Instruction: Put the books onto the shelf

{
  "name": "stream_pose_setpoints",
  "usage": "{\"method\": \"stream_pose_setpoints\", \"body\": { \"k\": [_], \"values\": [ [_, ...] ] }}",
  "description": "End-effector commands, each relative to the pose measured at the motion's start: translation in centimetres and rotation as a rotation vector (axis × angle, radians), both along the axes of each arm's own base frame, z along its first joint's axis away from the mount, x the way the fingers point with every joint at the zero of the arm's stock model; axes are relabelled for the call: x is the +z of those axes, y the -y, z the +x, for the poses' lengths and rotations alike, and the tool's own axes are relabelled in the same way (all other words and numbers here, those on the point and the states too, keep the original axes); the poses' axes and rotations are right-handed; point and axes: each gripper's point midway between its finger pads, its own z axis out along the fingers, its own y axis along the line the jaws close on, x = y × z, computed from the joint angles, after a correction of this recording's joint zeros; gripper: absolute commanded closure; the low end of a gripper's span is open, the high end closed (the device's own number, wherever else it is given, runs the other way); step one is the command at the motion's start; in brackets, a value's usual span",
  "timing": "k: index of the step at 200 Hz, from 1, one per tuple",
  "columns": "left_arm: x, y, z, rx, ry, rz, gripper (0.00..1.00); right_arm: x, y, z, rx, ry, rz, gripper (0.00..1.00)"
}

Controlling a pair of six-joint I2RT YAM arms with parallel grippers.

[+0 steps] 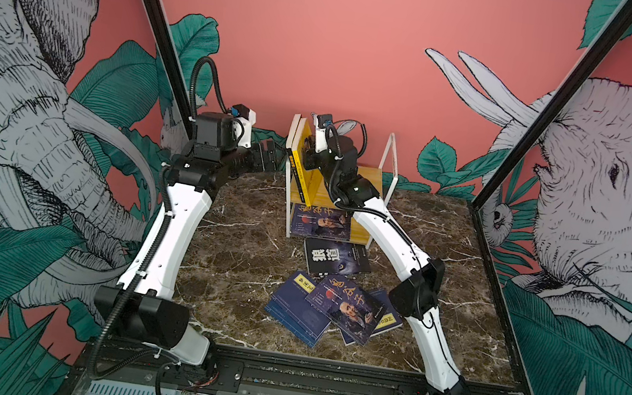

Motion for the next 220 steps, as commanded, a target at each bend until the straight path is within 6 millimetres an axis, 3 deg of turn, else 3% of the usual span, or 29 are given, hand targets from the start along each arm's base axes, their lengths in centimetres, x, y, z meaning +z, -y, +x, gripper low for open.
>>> {"method": "stream_pose_setpoints", "body": {
  "k": [1,31,81,116,149,184,220],
  "values": [
    [0.8,-0.7,-2.2,-0.034,0.058,0.104,0.06,2.1,-1.2,-1.9,0.023,0.028,0.060,1.00],
    [0.5,-1.3,-3.4,-0.047,0.074,0.182,0.06,2.6,1.1,-2.0,-0.068,0.032,0.032,1.00],
    [1.3,-1.4,-5.2,-0.121,0.100,0.147,0.06,2.9,4.4,-3.4,-0.130,0.040,-0.030,1.00],
    [-1.9,-1.6,-5.1,-0.151,0.082,0.190,0.02,0.8,6.6,-3.5,-0.179,0.014,-0.077,1.00],
    [-5.5,-0.5,-5.3,-0.239,0.084,0.204,0.01,-1.7,8.4,-2.5,-0.210,-0.039,-0.071,1.00],
    [-7.7,0.4,-5.5,-0.299,0.102,0.195,0.01,-3.6,8.1,-0.8,-0.205,-0.076,-0.082,1.00],
    [-8.1,1.7,-3.6,-0.322,0.212,0.297,0.00,-4.8,6.5,0.8,-0.177,-0.110,-0.073,1.00]
  ]
}}
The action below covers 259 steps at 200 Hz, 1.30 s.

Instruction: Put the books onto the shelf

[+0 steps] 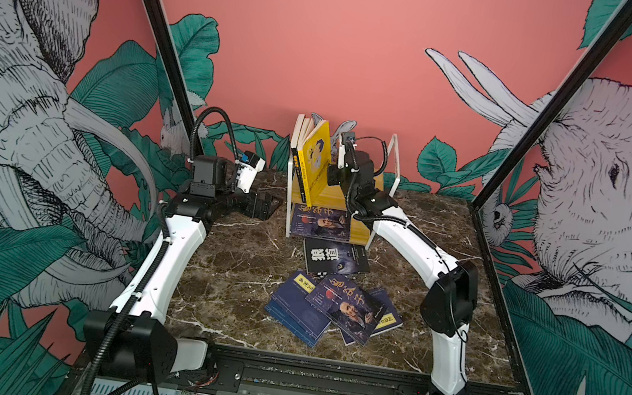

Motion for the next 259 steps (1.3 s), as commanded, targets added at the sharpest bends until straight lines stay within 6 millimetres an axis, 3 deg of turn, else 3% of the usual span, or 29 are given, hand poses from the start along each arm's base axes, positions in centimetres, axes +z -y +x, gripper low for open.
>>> {"method": "stream_pose_setpoints", "body": {
  "k": [1,54,80,116,208,259],
  "values": [
    [3.0,1.5,0.9,-0.073,0.211,0.057,0.00,0.1,-1.7,0.7,0.033,-0.004,0.041,1.00],
    [4.8,3.3,4.9,-0.101,0.379,0.087,0.00,-0.3,-2.9,1.7,0.049,-0.016,0.064,1.00],
    [5.5,4.6,5.5,-0.151,0.430,0.109,0.00,-0.4,-3.0,1.8,0.049,-0.022,0.054,1.00],
    [6.2,5.0,6.8,-0.136,0.444,0.089,0.00,-0.1,-3.0,1.8,0.053,-0.016,0.054,1.00],
    [6.4,4.8,8.3,-0.088,0.459,0.101,0.00,0.2,-3.6,2.1,0.070,-0.017,0.068,1.00],
    [6.2,4.9,7.0,-0.102,0.405,0.066,0.00,0.7,-3.7,1.7,0.083,-0.016,0.070,1.00]
  ]
}}
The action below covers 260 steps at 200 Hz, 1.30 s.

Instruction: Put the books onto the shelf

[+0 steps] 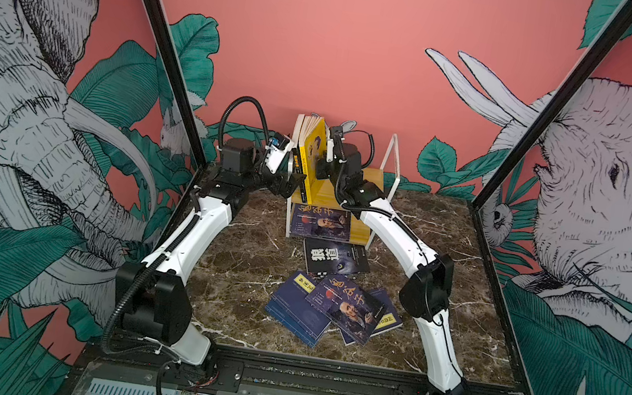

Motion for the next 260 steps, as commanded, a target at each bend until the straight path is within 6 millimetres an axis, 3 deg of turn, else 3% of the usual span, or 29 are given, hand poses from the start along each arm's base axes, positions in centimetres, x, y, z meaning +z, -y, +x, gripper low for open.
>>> {"method": "stream_pose_setpoints", "body": {
  "k": [1,36,68,107,131,135,142,183,188,208,236,260],
  "values": [
    [2.2,0.1,-1.1,-0.007,0.019,-0.029,0.00,1.5,-0.2,-0.4,0.012,0.022,0.031,1.00],
    [2.3,-0.5,-4.5,0.022,-0.138,-0.094,0.00,3.6,2.0,-1.2,-0.051,0.035,0.008,1.00],
    [1.3,-0.9,-8.8,0.008,-0.268,-0.095,0.00,6.2,4.4,-3.5,-0.077,0.041,-0.002,1.00],
    [-2.6,-1.4,-12.9,0.008,-0.422,-0.097,0.00,8.1,8.5,-8.2,-0.100,0.056,0.026,1.00],
    [-5.5,-0.3,-15.4,-0.072,-0.541,-0.148,0.00,8.4,11.7,-11.9,-0.122,0.057,0.051,0.96],
    [-5.8,-0.1,-15.6,-0.079,-0.551,-0.164,0.00,7.6,11.8,-12.0,-0.125,0.044,0.042,0.95],
    [-6.5,0.1,-15.9,-0.090,-0.573,-0.185,0.00,8.4,13.1,-13.5,-0.136,0.052,0.061,0.93],
    [-10.7,1.5,-16.1,-0.091,-0.736,-0.356,0.01,5.3,17.5,-18.8,-0.169,-0.019,0.093,0.87],
    [-11.3,1.8,-16.1,-0.092,-0.764,-0.380,0.01,3.8,18.2,-19.5,-0.177,-0.048,0.079,0.86],
    [-13.4,2.7,-16.5,-0.084,-0.840,-0.444,0.01,1.3,20.3,-21.5,-0.206,-0.106,0.079,0.79],
    [-16.7,3.3,-17.3,-0.052,-0.898,-0.432,0.01,-2.1,22.5,-23.6,-0.249,-0.169,0.104,0.71],
    [-18.4,4.3,-17.9,-0.049,-0.959,-0.429,0.03,-5.1,23.8,-24.9,-0.289,-0.230,0.145,0.64]
  ]
}}
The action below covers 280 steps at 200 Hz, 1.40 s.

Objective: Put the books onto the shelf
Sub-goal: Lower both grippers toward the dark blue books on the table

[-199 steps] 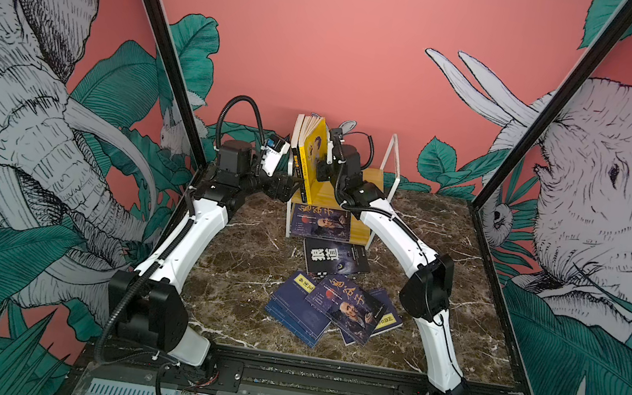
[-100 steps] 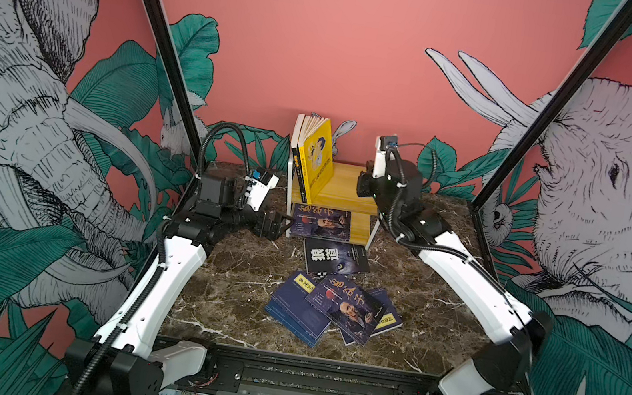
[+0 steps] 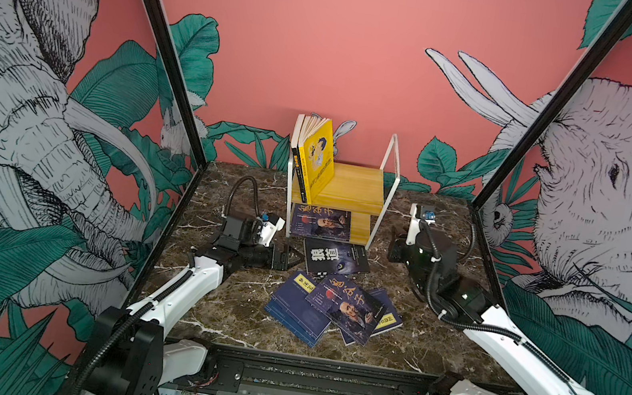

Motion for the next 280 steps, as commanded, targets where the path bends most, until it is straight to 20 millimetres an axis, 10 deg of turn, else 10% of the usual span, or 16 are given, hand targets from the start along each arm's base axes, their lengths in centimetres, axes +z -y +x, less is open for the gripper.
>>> {"method": "stream_pose_setpoints", "body": {
  "k": [1,126,280],
  "values": [
    [-0.2,1.2,0.2,0.010,-0.019,-0.039,0.03,-2.1,1.6,-1.3,-0.080,-0.052,0.088,0.63],
    [-5.5,5.9,-3.1,-0.106,-0.301,-0.014,0.13,-18.0,3.6,-8.3,-0.208,-0.499,0.278,0.21],
    [-9.0,7.4,-3.8,-0.170,-0.437,0.094,0.18,-23.8,1.3,-8.9,-0.188,-0.613,0.310,0.22]
  ]
}}
